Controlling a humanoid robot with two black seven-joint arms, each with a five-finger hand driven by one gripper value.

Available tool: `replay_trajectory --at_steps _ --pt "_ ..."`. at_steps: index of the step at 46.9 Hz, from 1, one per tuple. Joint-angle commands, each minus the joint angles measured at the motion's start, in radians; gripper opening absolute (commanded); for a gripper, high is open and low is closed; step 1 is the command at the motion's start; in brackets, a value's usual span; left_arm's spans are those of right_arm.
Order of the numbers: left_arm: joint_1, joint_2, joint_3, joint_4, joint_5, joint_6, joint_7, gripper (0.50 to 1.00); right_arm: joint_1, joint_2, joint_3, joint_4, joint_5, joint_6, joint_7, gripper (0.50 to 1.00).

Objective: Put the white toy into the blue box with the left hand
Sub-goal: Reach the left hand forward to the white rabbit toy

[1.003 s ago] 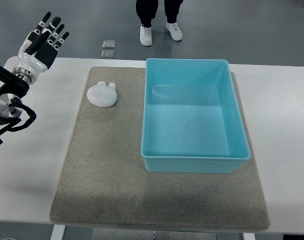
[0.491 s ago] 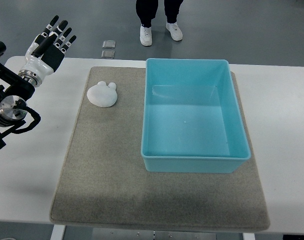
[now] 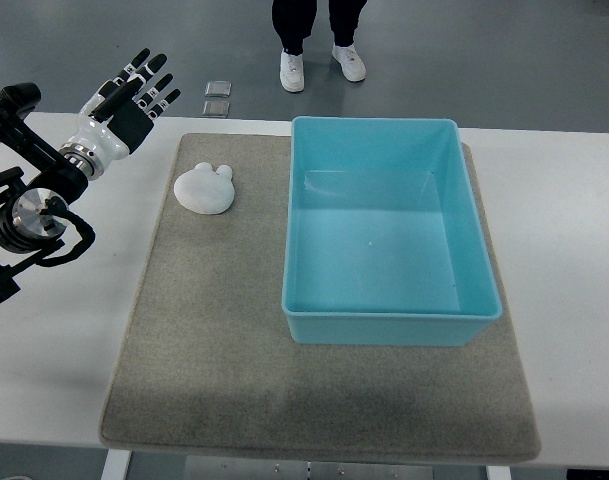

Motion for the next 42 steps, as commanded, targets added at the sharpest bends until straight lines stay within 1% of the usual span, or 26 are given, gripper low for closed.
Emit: replay_trajectory --at_steps 1,5,7,11,15,20,23,27,33,42 --pt "0.000 0.001 -0.002 0.005 0.010 -0.019 -0.002 1.000 0.000 0.000 0.000 0.000 0.000 0.000 0.000 0.936" --pt "-0.003 0.001 0.007 0.006 0.048 -0.034 -0.003 0.999 0.000 0.000 0.000 0.000 0.000 0.000 0.000 0.936" --pt "-0.003 0.001 0.012 0.005 0.117 -0.028 -0.005 0.986 0.000 0.000 0.000 0.000 0.000 0.000 0.000 0.936" --pt "-0.003 0.003 0.013 0.006 0.326 0.003 -0.007 0.975 0.000 0.000 0.000 0.000 0.000 0.000 0.000 0.936" --pt "-0.002 0.007 0.015 0.006 0.533 0.041 -0.007 0.975 0.000 0.000 0.000 0.000 0.000 0.000 0.000 0.936" --pt "0.001 0.016 0.023 0.005 0.826 0.044 -0.007 0.977 0.000 0.000 0.000 0.000 0.000 0.000 0.000 0.936" --pt "0.001 0.044 0.023 0.000 1.004 0.043 -0.011 0.979 0.000 0.000 0.000 0.000 0.000 0.000 0.000 0.936" --pt "0.003 0.075 0.023 -0.008 1.182 0.041 -0.016 0.979 0.000 0.000 0.000 0.000 0.000 0.000 0.000 0.936" --pt "0.003 0.116 0.024 -0.018 1.328 0.041 -0.019 0.981 0.000 0.000 0.000 0.000 0.000 0.000 0.000 0.936" --pt "0.003 0.128 0.024 -0.024 1.500 0.049 -0.020 0.977 0.000 0.000 0.000 0.000 0.000 0.000 0.000 0.936"
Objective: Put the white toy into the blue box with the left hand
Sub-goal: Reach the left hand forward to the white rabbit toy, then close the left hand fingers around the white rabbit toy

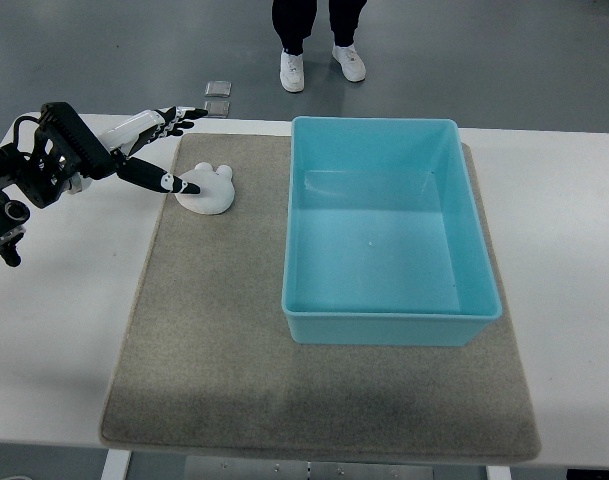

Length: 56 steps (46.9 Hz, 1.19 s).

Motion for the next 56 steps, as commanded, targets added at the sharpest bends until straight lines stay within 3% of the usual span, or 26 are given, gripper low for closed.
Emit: replay_trajectory --at_steps 1,14,25,56 --pt "0.000 0.008 0.000 -0.004 0.073 0.003 -0.001 0.977 0.000 0.000 0.000 0.000 0.000 0.000 0.000 0.936" --pt "-0.002 0.028 0.000 -0.020 0.333 0.059 -0.023 0.966 0.000 0.000 0.000 0.000 0.000 0.000 0.000 0.936" --pt "-0.009 0.012 0.034 -0.010 0.351 0.084 -0.023 0.904 0.000 0.000 0.000 0.000 0.000 0.000 0.000 0.936" --pt "-0.017 -0.061 0.051 0.069 0.453 0.127 -0.026 0.838 0.000 0.000 0.000 0.000 0.000 0.000 -0.002 0.936"
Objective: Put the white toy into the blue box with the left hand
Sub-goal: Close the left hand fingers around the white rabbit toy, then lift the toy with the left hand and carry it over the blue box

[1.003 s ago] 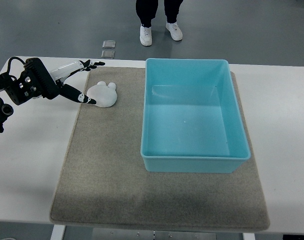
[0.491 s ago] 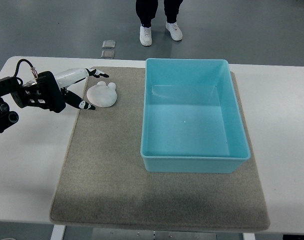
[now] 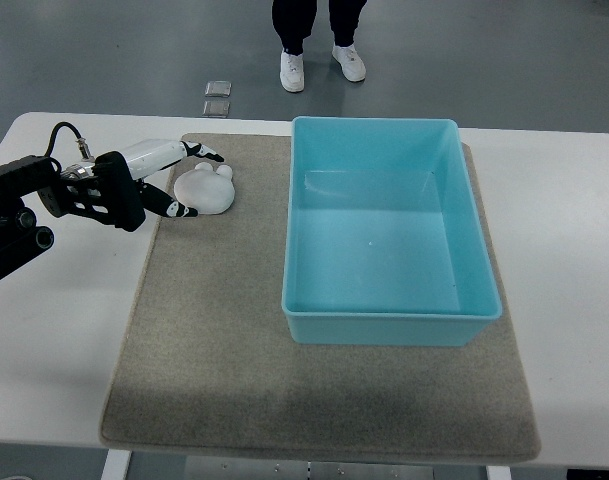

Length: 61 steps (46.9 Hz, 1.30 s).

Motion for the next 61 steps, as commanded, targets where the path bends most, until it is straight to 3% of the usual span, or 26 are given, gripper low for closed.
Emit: replay_trajectory --at_steps 1,8,16,27,46,61 --pt "0.000 0.000 0.009 0.000 0.009 0.002 -0.004 0.836 0.000 0.000 0.000 0.000 0.000 0.000 -0.001 0.936" --pt "0.000 -0.007 0.023 0.002 0.012 0.009 -0.017 0.808 0.000 0.000 0.000 0.000 0.000 0.000 0.000 0.936" --pt "-0.001 -0.013 0.031 0.018 0.015 0.009 -0.024 0.735 0.000 0.000 0.000 0.000 0.000 0.000 0.000 0.936" --pt "-0.009 -0.011 0.032 0.020 0.035 0.010 -0.047 0.500 0.000 0.000 0.000 0.000 0.000 0.000 0.000 0.936" --pt "-0.092 0.012 -0.005 -0.004 0.019 0.078 -0.066 0.500 0.000 0.000 0.000 0.000 0.000 0.000 0.000 0.936" --pt "-0.205 -0.002 -0.017 -0.231 0.028 0.065 -0.080 0.500 0.000 0.000 0.000 0.000 0.000 0.000 0.000 0.936"
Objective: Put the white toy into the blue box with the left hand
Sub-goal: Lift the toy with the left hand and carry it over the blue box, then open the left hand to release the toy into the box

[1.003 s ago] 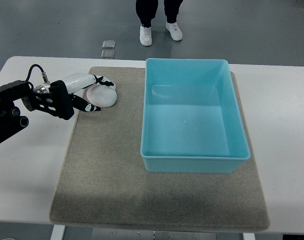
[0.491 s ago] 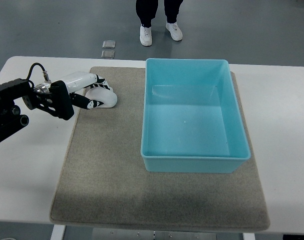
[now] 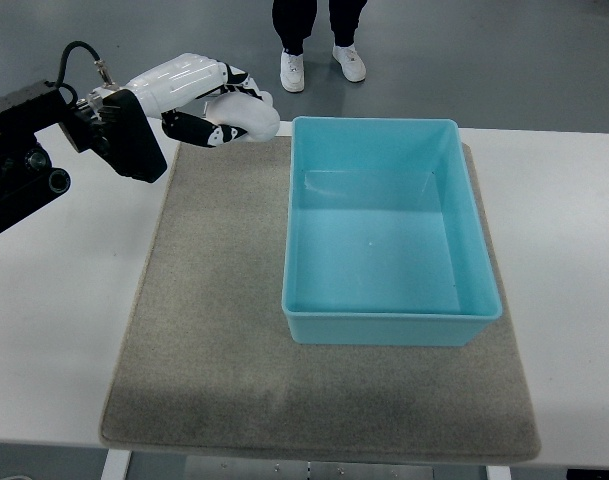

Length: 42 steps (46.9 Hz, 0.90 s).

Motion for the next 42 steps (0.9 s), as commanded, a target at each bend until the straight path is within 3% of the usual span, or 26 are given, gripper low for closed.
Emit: replay_trajectory --at_steps 1,9,28,30,33,35,38,42 --pt "-0.018 -0.017 0.005 -0.064 0.002 -0.011 0.000 0.500 0.000 0.000 0.000 0.000 0.000 0.000 0.001 0.936" --pt "-0.015 -0.097 0.035 -0.167 0.012 -0.023 0.002 0.500 0.000 0.000 0.000 0.000 0.000 0.000 0.001 0.936" --pt "-0.003 -0.184 0.206 -0.161 0.055 -0.023 0.003 0.505 0.000 0.000 0.000 0.000 0.000 0.000 0.000 0.936" --pt "0.003 -0.184 0.213 -0.161 0.055 -0.021 0.003 0.586 0.000 0.000 0.000 0.000 0.000 0.000 0.001 0.936" --pt "0.011 -0.184 0.210 -0.161 0.052 -0.020 0.005 0.837 0.000 0.000 0.000 0.000 0.000 0.000 0.001 0.936" --pt "0.012 -0.184 0.207 -0.159 0.045 -0.018 0.005 0.940 0.000 0.000 0.000 0.000 0.000 0.000 0.000 0.936" --pt "0.014 -0.184 0.206 -0.159 0.036 -0.018 0.005 0.992 0.000 0.000 0.000 0.000 0.000 0.000 0.000 0.936" --pt "0.021 -0.186 0.204 -0.159 0.032 -0.017 0.005 0.994 0.000 0.000 0.000 0.000 0.000 0.000 0.001 0.936"
